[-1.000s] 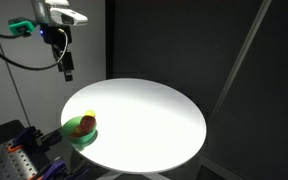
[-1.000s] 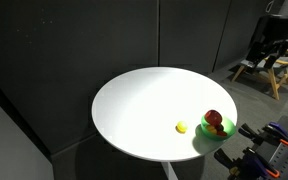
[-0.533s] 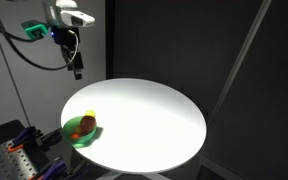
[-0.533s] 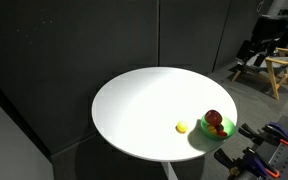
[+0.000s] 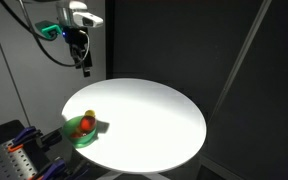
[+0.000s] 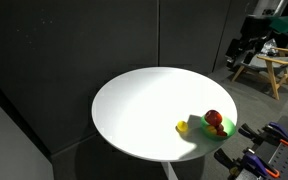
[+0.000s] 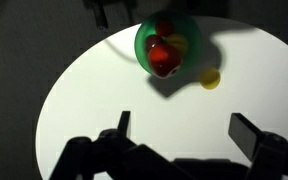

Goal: Pick up the yellow toy lemon from the table and put it in the green bowl

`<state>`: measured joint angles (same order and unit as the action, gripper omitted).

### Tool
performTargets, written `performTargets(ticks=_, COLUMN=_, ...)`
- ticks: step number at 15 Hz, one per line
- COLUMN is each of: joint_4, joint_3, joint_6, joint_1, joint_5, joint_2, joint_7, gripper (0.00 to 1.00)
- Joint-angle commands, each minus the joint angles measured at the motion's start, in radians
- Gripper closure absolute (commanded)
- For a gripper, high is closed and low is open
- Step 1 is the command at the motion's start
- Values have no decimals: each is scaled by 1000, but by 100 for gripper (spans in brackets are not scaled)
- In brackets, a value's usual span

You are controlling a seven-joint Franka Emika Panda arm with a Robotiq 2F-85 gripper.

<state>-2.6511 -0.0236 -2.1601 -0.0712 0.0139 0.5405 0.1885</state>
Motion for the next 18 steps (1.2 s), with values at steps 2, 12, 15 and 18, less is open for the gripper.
performTargets(ticks=2, joint_4=95, joint_3=0, joint_6=9, joint_1=23, joint_5=23, joint_2=-104, joint_7=1, gripper=0)
performTargets(ticks=12, joint_4=196, joint_3=1, joint_6=-13, joint_1=94, joint_5=52, joint_2=-249, joint_7=-83, gripper=0)
performTargets(ticks=15, joint_4=203, joint_3=-4, joint_6=-48, joint_1=117, joint_5=60, joint_2=-292, joint_7=-121, gripper=0)
performTargets(ticks=18, joint_4=200, joint_3=-9, joint_6=-94, joint_1=139, joint_5=70, joint_2=-335, joint_7=-157, gripper=0)
